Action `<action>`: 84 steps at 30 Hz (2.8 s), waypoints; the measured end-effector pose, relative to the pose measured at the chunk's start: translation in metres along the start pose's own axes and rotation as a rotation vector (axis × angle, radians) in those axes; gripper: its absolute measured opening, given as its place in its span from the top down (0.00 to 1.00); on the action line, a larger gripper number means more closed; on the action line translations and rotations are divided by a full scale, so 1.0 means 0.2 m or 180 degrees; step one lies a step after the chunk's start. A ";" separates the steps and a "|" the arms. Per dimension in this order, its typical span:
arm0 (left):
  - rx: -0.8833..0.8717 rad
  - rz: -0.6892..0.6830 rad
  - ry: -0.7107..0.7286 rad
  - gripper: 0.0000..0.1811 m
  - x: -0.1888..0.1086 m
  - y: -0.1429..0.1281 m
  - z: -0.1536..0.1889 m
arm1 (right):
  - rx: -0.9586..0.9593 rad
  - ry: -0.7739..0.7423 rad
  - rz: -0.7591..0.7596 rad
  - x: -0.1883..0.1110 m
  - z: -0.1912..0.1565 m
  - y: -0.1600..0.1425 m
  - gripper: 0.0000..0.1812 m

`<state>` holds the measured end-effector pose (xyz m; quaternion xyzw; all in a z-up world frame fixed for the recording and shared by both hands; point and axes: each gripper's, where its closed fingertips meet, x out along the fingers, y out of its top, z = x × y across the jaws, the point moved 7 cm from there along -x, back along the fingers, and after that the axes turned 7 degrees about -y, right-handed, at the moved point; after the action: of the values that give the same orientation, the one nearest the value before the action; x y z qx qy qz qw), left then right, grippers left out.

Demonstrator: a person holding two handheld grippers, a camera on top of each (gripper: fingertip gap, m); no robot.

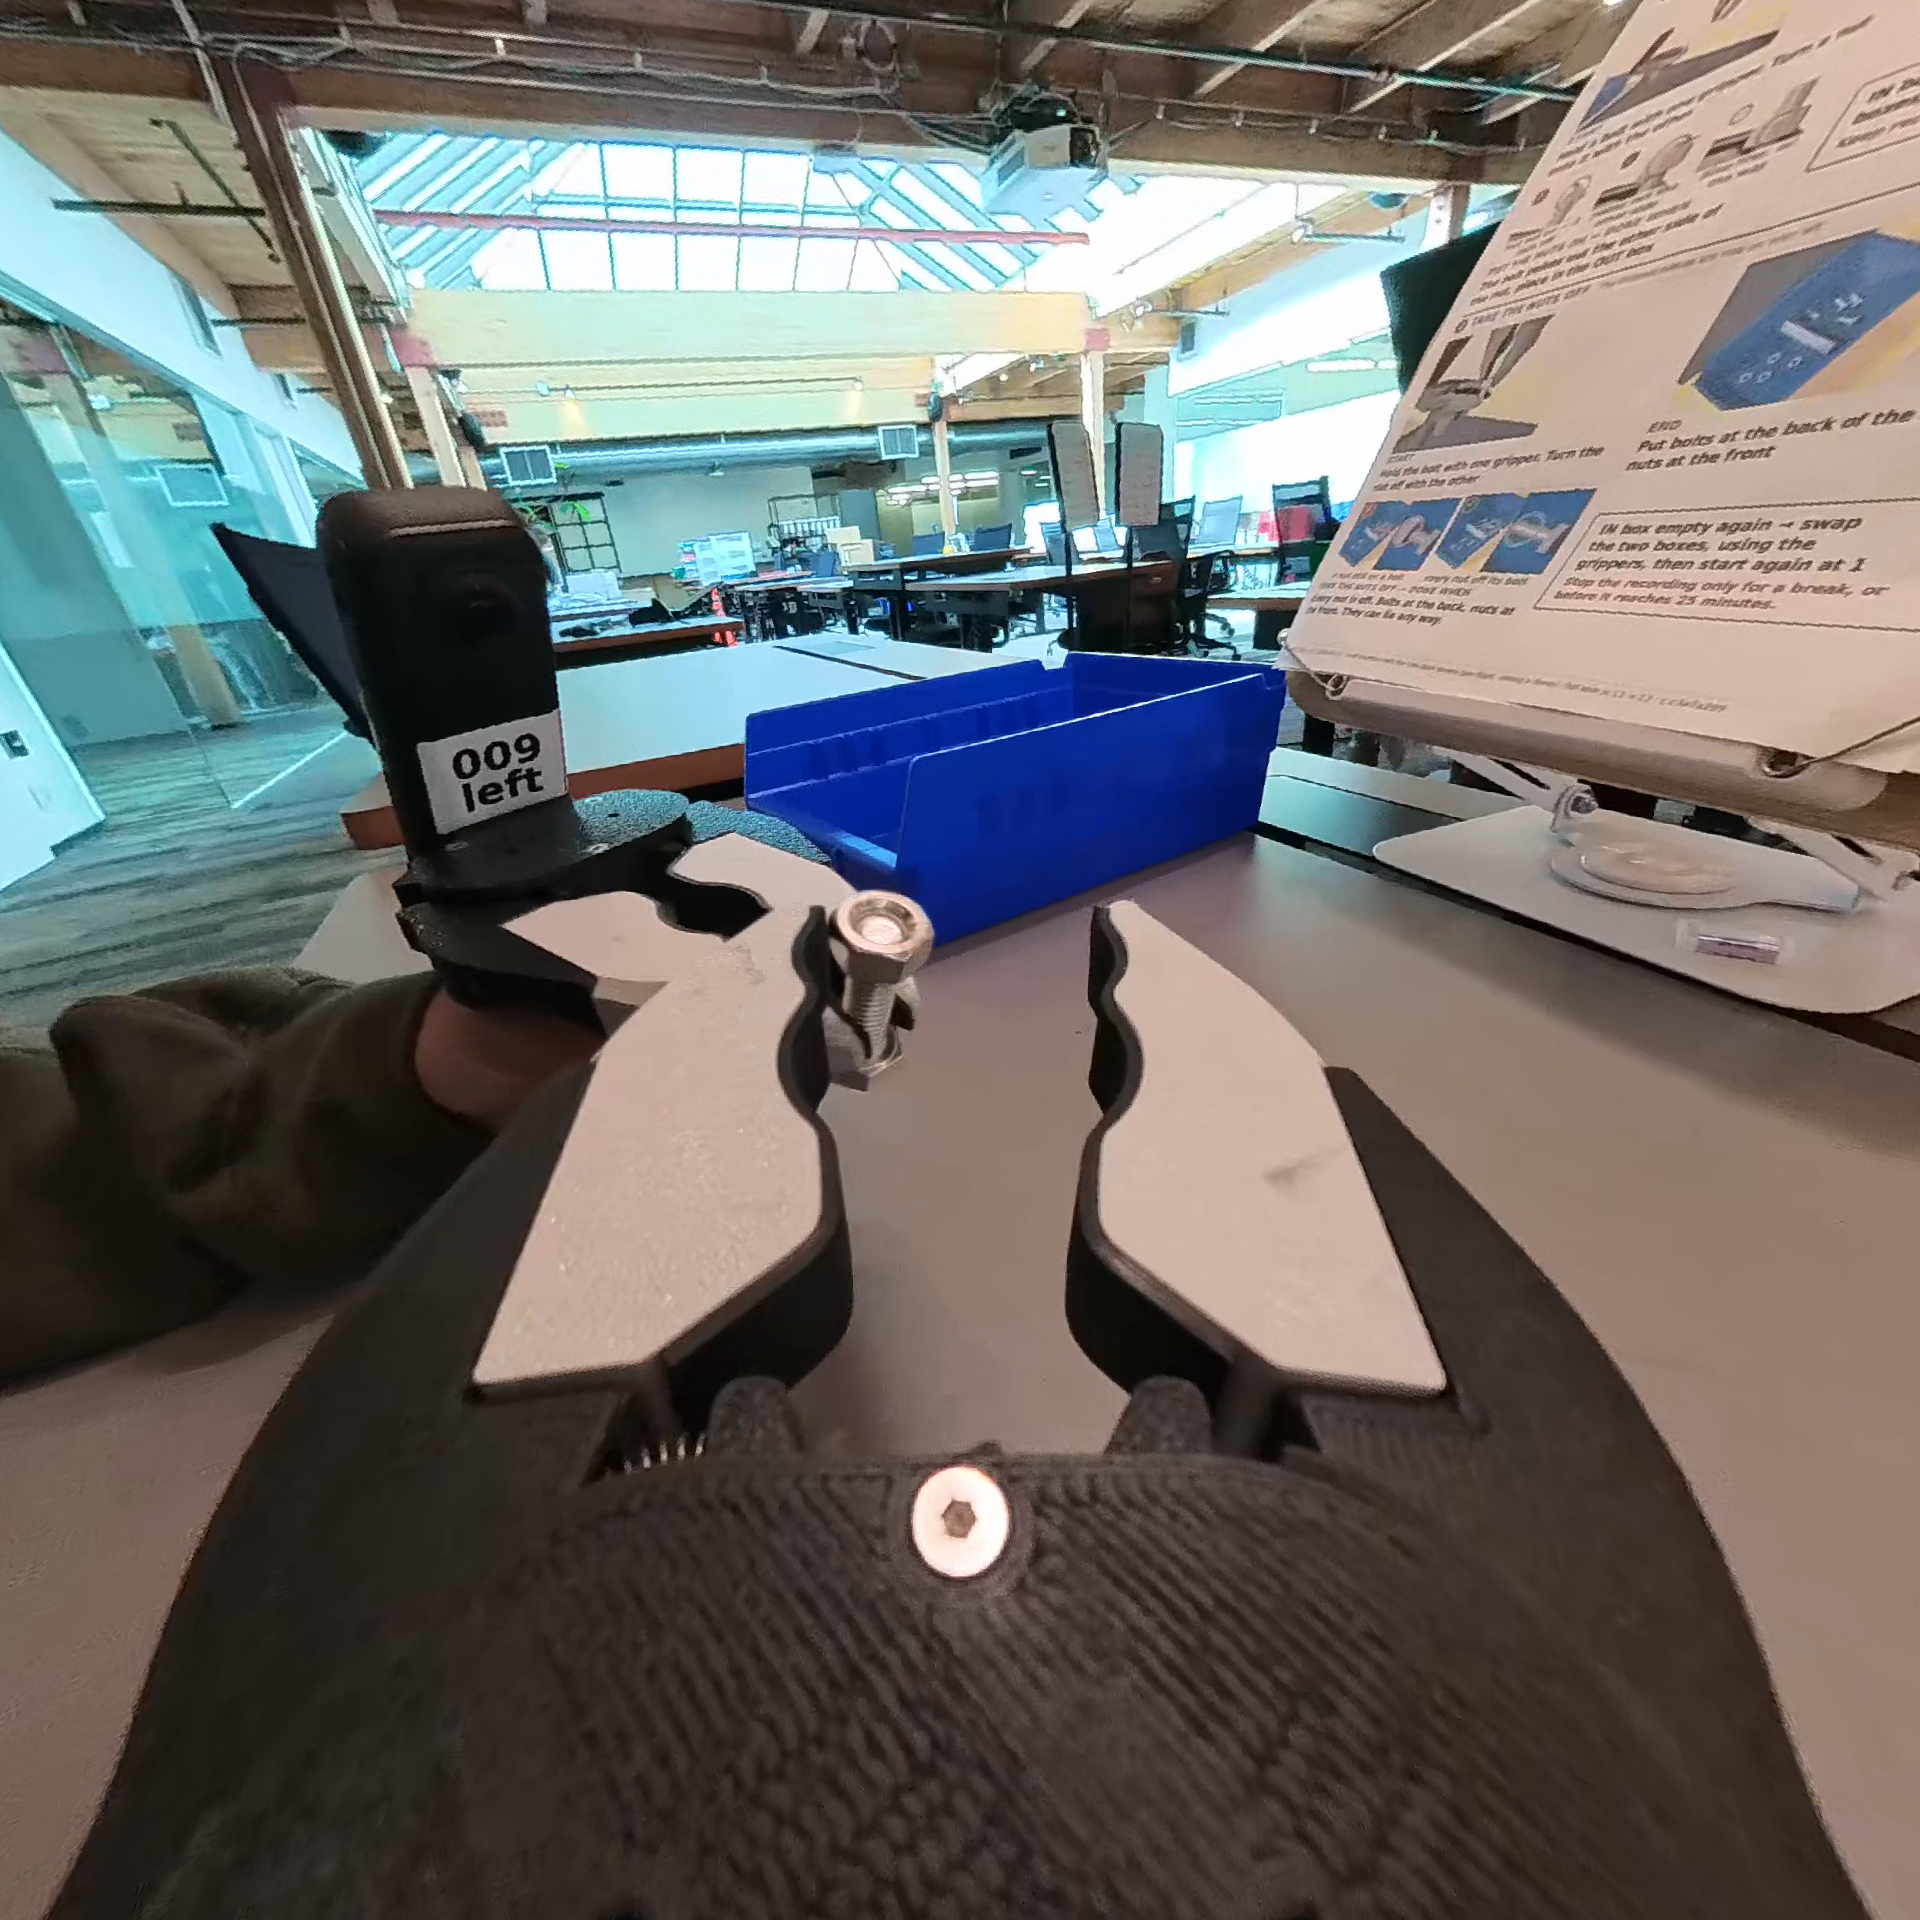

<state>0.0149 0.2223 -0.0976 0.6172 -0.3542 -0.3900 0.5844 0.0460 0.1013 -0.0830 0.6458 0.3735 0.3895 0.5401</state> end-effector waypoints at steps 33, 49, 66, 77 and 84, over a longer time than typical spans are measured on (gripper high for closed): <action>-0.0135 0.0571 -0.0060 0.95 -0.04 0.04 0.00 | 0.0531 0.0224 0.0314 -0.05 0.02 0.08 0.78; 0.0032 0.0432 -0.0182 0.95 -0.02 0.03 0.03 | 0.0093 0.0440 0.0050 0.00 -0.08 0.04 0.91; -0.0345 0.0776 -0.1023 0.95 -0.03 0.05 0.08 | 0.0218 0.1188 0.0225 -0.06 -0.11 0.07 0.90; -0.0236 0.0725 -0.0604 0.95 -0.05 0.04 0.02 | 0.0181 0.0762 0.0284 -0.06 -0.06 0.09 0.80; -0.0053 0.0527 -0.0477 0.95 -0.03 0.02 0.04 | -0.0158 0.0356 0.0134 -0.02 -0.10 0.05 0.83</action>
<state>0.0063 0.2234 -0.0930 0.5501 -0.4434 -0.3885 0.5915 0.0280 0.1047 -0.0710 0.6171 0.3798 0.4454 0.5259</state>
